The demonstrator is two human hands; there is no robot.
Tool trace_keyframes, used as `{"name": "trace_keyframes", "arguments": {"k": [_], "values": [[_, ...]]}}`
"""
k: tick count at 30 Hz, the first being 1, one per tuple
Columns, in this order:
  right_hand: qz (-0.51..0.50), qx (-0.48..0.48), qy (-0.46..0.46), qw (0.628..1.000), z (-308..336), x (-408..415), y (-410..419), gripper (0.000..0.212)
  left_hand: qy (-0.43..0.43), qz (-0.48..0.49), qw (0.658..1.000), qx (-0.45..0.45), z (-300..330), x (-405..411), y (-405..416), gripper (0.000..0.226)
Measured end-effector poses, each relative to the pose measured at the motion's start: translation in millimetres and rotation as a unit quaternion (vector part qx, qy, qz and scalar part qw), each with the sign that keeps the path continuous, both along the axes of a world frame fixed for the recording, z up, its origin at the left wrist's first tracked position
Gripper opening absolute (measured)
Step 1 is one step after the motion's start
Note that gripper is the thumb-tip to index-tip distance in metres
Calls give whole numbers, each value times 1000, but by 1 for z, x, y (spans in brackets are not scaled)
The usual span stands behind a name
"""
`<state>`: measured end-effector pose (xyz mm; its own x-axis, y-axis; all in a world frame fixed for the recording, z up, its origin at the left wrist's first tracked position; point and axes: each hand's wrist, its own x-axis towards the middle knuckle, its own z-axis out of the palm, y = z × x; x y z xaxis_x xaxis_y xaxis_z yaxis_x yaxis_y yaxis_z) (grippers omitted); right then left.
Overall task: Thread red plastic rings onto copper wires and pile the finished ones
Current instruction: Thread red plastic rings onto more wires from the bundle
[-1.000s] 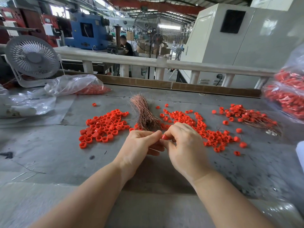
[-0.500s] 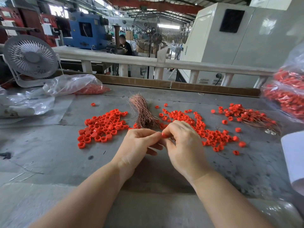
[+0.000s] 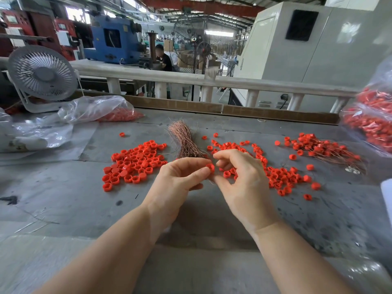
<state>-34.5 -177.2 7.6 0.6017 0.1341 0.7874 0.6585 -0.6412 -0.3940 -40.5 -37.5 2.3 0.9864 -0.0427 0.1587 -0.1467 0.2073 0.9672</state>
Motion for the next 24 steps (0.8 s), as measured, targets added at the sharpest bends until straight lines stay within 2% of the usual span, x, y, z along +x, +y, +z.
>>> {"name": "trace_keyframes", "arguments": {"k": [6, 13, 24], "values": [[-18, 0, -22, 1000, -2, 2, -1, 25, -2, 10, 998, -57, 1, 1, -1, 23], [-9, -12, -29, 999, -1, 2, 0, 9, -6, 11, 997, -72, 4, 0, 0, 35], [7, -11, -29, 999, -2, 4, -2, 4, -37, 16, 996, -74, 3, 1, 0, 28]]}}
